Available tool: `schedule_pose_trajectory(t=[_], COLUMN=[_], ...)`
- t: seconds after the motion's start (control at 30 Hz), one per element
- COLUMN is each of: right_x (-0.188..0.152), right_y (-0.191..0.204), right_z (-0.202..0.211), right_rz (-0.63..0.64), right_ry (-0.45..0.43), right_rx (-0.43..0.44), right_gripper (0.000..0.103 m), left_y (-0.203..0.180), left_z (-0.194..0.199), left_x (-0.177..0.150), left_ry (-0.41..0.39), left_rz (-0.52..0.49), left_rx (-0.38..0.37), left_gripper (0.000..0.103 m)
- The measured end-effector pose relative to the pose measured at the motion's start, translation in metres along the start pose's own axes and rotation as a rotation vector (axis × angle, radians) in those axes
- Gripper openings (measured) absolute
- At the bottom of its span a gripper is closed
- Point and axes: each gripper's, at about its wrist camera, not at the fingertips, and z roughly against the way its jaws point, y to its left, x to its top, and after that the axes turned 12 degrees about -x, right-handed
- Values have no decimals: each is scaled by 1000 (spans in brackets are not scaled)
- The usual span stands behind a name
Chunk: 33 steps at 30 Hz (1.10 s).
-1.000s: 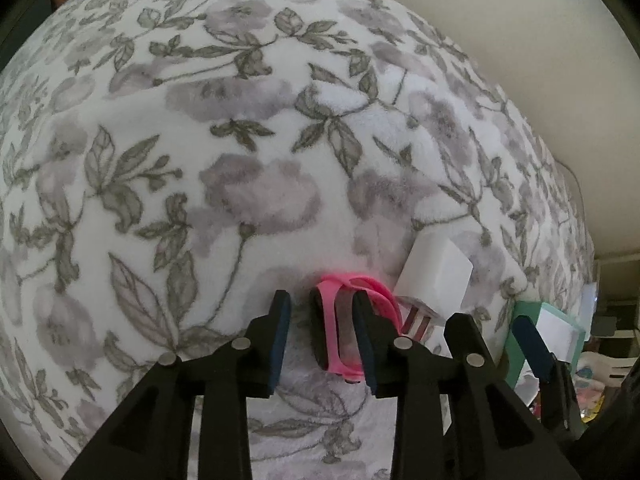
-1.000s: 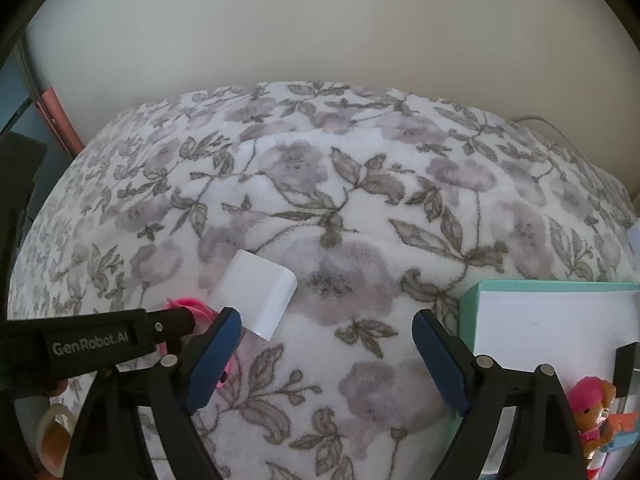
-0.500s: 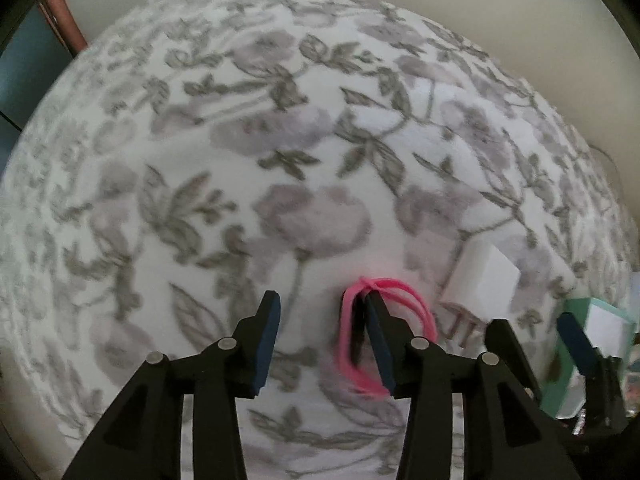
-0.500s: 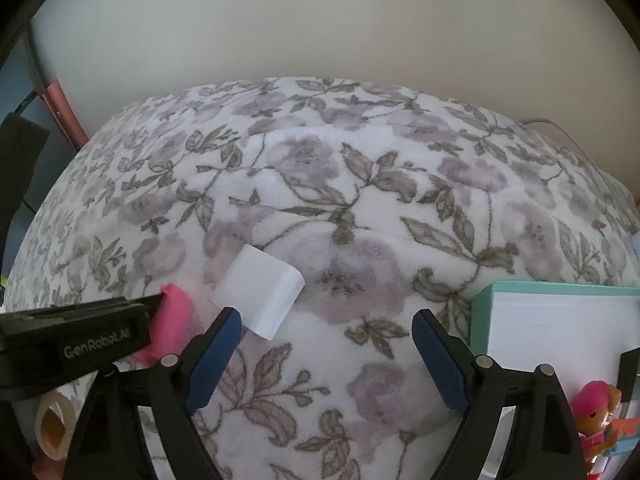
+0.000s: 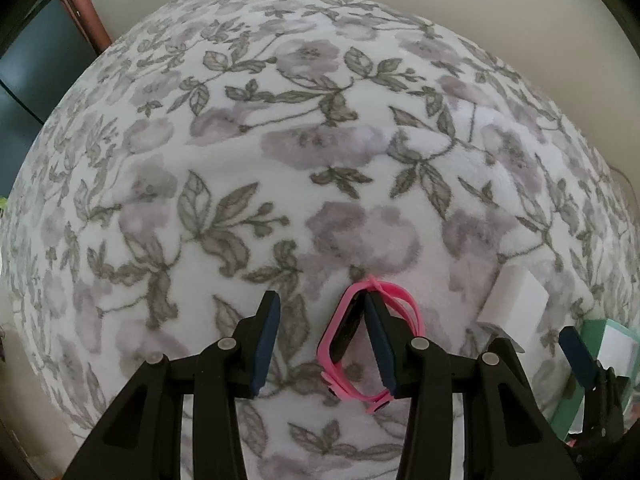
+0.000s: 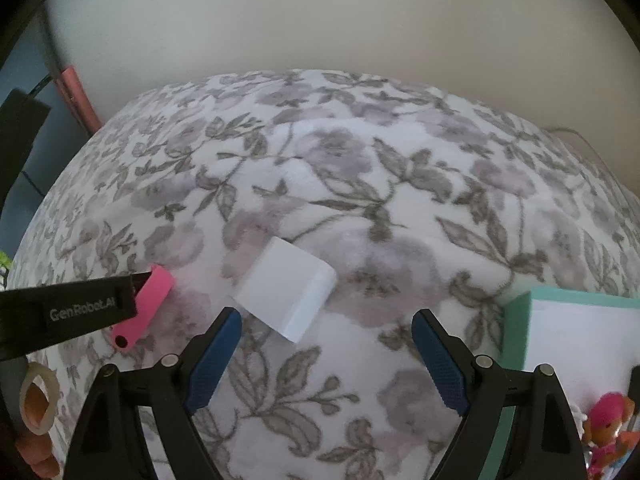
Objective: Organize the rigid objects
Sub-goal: 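Grasp pink watch band with left gripper while right gripper grasps white charger cube, then carry pink band with left gripper while right gripper carries charger cube over tray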
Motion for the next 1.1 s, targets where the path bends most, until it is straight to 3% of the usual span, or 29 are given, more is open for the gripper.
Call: schedule_pose_trajectory(t=[0.2,0.67,0.87,1.1], right_x=[1,11,12,6], right_y=[11,19,25,22], right_z=[-9,-22,-17,-15], right_rz=[55,101,128,105], right_ry=[-15,-83,-107,-111], right_rx=[-17,-23,1,11], right_gripper=[87,85,61,61], left_y=[15,9,0,-11], left_z=[3,-10,-14,-19], left_x=[3,10,8,3], left_ry=[-13,-4,-2,0], left_rz=[-18,-24,-52,-89], left_rx=[46,30,51,73], left_gripper=[46,47,47,46])
